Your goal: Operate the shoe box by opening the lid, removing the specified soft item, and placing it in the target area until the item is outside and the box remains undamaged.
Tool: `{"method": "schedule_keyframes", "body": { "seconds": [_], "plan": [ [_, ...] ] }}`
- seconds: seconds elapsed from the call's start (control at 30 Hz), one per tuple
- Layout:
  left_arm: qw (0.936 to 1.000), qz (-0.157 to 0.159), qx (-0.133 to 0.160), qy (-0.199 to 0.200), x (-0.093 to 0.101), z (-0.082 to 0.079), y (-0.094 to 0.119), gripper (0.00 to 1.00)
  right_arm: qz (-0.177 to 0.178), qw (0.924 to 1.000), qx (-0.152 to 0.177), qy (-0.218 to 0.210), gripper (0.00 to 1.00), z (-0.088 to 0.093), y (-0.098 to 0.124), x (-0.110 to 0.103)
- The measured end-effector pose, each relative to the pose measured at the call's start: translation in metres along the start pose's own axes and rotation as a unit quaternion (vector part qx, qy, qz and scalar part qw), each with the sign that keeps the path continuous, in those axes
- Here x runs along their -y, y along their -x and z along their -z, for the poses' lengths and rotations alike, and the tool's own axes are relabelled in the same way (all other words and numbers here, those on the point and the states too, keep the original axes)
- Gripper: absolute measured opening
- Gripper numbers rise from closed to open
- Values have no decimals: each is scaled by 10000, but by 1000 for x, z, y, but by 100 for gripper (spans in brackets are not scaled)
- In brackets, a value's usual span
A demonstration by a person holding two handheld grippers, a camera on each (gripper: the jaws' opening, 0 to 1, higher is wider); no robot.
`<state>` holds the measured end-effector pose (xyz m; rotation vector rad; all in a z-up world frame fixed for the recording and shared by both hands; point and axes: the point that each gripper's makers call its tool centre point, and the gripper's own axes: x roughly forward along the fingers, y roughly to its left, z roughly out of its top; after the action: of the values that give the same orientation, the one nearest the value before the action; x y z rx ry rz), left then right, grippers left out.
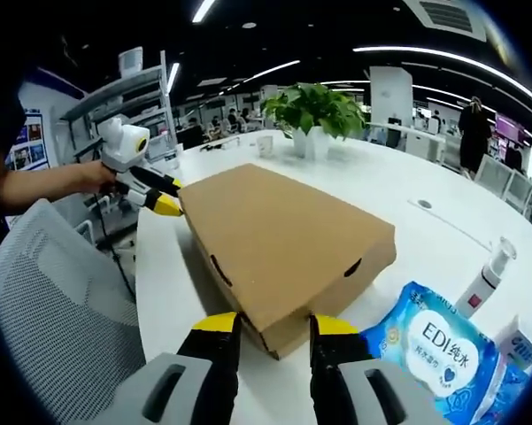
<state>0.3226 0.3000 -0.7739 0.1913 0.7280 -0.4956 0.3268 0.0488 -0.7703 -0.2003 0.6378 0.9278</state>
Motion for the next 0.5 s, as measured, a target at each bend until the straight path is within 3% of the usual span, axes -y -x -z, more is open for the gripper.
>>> {"method": "schedule_keyframes", "body": {
  "seconds": [0.5],
  "plan": [
    [9999, 25, 86, 90, -7, -18, -22, 34, 168, 9990, -222, 344, 28, -10, -11, 33]
  ]
}}
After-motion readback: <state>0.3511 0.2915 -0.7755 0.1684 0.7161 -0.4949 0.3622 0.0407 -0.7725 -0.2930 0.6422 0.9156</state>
